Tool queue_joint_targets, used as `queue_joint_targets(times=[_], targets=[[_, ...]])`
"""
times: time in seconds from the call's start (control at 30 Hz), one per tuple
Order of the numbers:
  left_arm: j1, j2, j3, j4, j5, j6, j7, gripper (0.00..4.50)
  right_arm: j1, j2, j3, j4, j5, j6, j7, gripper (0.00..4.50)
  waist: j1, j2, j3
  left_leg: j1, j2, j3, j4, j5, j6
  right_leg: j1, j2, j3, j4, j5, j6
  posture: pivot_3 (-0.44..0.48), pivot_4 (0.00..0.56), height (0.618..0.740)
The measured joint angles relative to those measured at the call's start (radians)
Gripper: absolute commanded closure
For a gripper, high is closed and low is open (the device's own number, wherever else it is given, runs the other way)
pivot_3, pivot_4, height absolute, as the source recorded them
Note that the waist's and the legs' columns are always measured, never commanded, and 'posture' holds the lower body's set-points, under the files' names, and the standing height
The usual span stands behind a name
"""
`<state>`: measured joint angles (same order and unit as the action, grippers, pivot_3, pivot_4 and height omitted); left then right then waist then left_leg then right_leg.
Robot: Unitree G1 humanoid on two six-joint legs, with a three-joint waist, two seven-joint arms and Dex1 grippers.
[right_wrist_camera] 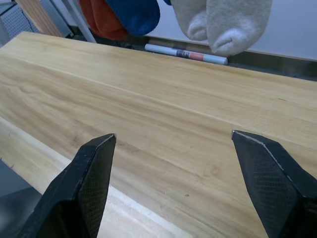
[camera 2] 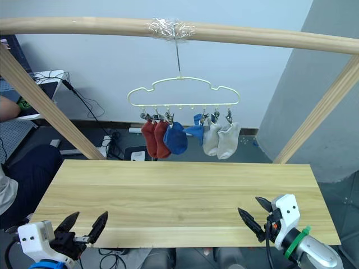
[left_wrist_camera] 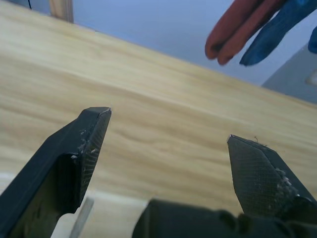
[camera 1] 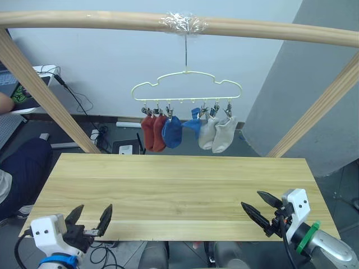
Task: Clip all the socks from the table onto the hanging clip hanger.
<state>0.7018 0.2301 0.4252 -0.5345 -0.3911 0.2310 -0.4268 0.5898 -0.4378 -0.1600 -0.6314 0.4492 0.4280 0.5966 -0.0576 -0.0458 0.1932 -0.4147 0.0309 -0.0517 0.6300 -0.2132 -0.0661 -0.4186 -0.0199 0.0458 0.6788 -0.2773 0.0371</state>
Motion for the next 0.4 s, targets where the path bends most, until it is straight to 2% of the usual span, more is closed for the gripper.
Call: queue_joint_targets(times=[0.2, 0.4], targets=[[-0.044, 0.026, -0.006, 0.005, 0.000, 0.008, 0.002, 0.19, 0.109, 0.011, -0.005, 0.013, -0.006, -0.085, 0.020, 0.62, 0.001, 0.000, -0.002, 0.003, 0.000, 0.000, 0.001, -0.002, -0.003, -0.001, -0.002, 0.000, -0.001, 0.000, 0.000, -0.093, 0.156, 0.740], [-0.064, 0.043, -0.017, 0.009, 0.002, 0.020, 0.002, 0.19, 0.095, 0.013, -0.004, 0.018, -0.006, -0.099, 0.014, 0.62, -0.007, -0.001, -0.005, 0.003, 0.001, 0.001, 0.000, -0.001, -0.001, 0.005, -0.002, -0.001, -0.002, 0.000, 0.000, -0.095, 0.154, 0.740]])
